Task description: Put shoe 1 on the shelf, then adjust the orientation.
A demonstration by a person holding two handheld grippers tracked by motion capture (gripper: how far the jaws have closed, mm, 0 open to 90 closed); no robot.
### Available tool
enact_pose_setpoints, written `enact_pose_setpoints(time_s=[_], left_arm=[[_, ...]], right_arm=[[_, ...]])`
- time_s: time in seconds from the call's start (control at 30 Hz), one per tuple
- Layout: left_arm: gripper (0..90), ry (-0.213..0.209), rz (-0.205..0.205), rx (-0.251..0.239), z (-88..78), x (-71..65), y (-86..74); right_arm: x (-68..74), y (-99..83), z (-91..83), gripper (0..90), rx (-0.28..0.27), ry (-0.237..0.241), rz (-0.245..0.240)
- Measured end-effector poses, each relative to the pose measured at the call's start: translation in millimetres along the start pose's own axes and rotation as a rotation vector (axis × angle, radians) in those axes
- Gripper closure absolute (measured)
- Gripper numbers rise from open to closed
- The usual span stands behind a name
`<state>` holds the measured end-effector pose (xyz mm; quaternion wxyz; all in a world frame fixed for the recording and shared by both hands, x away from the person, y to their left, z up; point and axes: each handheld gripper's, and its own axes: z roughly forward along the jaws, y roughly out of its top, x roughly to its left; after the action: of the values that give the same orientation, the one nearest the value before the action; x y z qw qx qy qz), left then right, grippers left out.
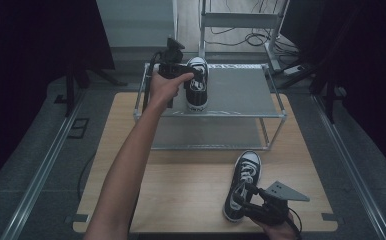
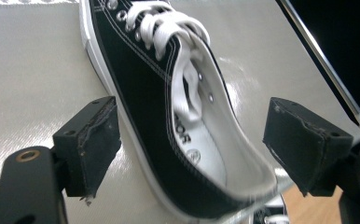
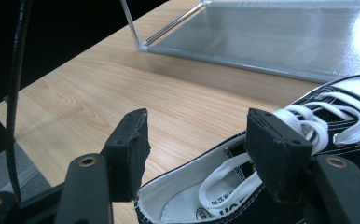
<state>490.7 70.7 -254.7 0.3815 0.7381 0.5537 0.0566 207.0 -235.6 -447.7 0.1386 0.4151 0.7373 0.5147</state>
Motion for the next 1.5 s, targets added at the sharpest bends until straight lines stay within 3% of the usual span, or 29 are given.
enact_pose_setpoints(time_s=[0.2,0.37,0.57,0.73,0.97,1.13,1.27,1.37,1.43,1.5], left_arm=[[19.8,-0.035,0.042,-0.019,-17.1,7.8,-13.8],[21.1,-0.072,0.082,-0.030,-29.6,13.7,-30.8],[22.1,-0.102,0.116,-0.032,-37.4,18.9,-54.0],[22.2,-0.111,0.138,-0.040,-43.7,25.1,-77.1],[22.3,-0.121,0.182,-0.017,-42.5,33.3,-108.4],[22.3,-0.142,0.184,-0.012,-41.4,37.6,-123.2],[22.4,-0.162,0.188,-0.013,-38.8,37.7,-136.8],[22.6,-0.137,0.211,-0.007,-33.5,36.6,-149.5],[22.6,-0.138,0.212,0.000,-28.9,36.6,-158.4],[22.7,-0.153,0.209,0.000,-24.3,37.4,-168.0]], right_arm=[[4.2,-1.7,4.5,40.5,0.011,0.010,-0.009],[11.1,-2.9,8.4,45.5,0.032,0.046,-0.027],[22.7,-5.6,13.8,57.1,0.049,0.077,-0.065],[29.7,-7.4,17.2,73.4,0.064,0.092,-0.080],[48.6,-18.9,27.2,87.0,0.140,0.135,-0.139],[59.2,-35.5,33.4,90.0,0.188,0.103,-0.179],[56.5,-47.3,37.5,90.0,0.222,0.063,-0.179],[44.6,-52.4,33.7,90.0,0.225,0.018,-0.155],[35.6,-54.1,28.7,90.0,0.215,0.073,-0.100],[34.8,-55.8,24.9,90.0,0.211,0.064,-0.116]])
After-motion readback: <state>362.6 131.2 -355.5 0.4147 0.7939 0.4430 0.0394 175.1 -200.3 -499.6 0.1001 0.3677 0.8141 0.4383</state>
